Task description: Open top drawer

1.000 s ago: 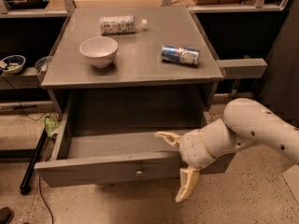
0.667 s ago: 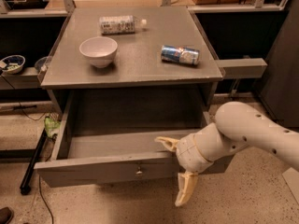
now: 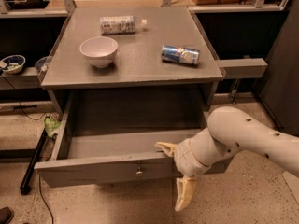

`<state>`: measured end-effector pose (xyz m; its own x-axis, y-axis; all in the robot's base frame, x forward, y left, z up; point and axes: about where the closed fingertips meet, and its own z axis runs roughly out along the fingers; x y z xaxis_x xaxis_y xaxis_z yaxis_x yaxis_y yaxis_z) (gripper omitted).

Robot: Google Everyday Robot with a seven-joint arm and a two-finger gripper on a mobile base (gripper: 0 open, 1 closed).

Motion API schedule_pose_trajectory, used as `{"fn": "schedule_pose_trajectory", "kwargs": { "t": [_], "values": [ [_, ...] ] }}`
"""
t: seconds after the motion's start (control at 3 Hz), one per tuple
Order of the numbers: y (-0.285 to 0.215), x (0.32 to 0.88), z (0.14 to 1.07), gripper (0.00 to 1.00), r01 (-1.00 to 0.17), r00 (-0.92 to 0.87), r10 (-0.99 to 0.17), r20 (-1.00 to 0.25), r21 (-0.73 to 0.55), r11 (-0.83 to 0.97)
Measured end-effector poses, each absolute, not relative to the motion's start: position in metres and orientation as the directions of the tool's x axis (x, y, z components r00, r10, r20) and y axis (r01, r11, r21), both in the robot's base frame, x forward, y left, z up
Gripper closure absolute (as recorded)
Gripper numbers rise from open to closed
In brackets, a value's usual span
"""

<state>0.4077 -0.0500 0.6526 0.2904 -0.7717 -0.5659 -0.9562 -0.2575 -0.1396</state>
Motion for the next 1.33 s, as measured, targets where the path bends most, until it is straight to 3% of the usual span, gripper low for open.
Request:
{"fn": "schedule_pose_trajectory", "kwargs": {
  "t": [1.33],
  "values": [
    [-0.057,0.383,0.663,0.0,-0.928,0.36,-0.715,-0.599,-0.154,-0.339]
  ]
}}
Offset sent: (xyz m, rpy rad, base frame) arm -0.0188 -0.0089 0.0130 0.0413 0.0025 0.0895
